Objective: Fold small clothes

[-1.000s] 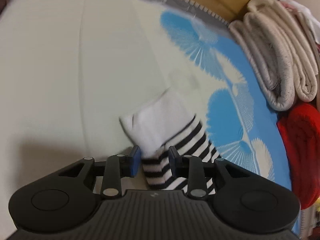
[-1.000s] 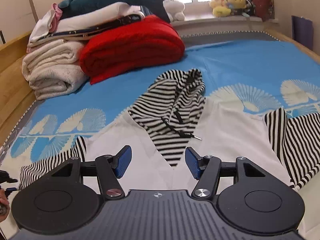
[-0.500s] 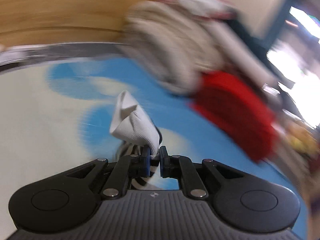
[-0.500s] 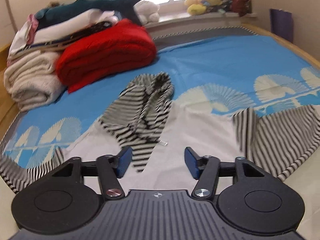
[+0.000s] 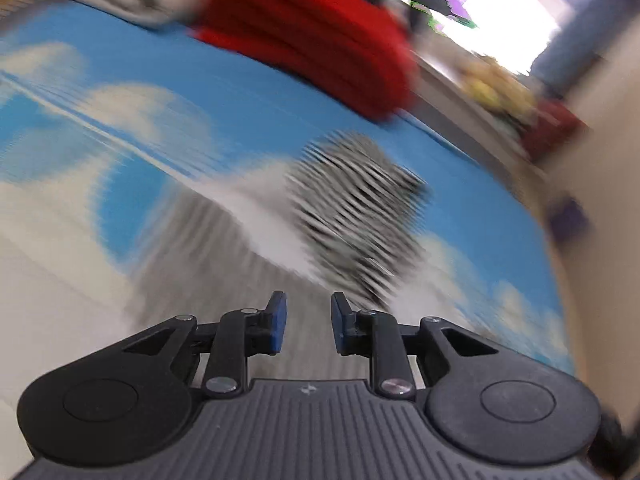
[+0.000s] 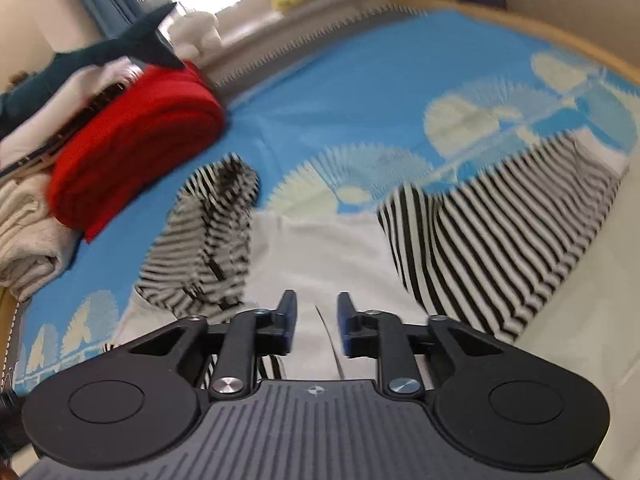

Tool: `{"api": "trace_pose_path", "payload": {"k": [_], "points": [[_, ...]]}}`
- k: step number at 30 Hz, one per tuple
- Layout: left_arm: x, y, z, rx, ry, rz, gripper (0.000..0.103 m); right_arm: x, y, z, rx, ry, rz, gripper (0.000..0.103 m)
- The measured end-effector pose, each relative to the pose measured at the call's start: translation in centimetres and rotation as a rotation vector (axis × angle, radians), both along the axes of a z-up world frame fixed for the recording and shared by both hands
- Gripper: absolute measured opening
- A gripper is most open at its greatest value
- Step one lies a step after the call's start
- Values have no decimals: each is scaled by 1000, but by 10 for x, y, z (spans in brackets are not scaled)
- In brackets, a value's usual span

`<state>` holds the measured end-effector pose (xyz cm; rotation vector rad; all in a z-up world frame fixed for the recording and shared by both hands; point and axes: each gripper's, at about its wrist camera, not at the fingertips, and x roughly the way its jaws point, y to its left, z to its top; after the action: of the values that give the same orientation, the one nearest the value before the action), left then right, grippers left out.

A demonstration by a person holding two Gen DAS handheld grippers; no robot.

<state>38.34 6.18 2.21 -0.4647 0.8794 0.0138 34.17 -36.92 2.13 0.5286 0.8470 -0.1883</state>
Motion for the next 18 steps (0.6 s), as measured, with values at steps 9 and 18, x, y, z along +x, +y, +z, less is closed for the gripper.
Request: {"api": "trace_pose_path", "payload": {"k": [9, 18], "points": [[45, 65, -10, 27, 67, 163, 25, 32, 23, -80, 98, 219, -1, 28], [44, 72, -11, 32, 93, 39, 25, 47, 48, -113, 13, 249, 36, 6]]}}
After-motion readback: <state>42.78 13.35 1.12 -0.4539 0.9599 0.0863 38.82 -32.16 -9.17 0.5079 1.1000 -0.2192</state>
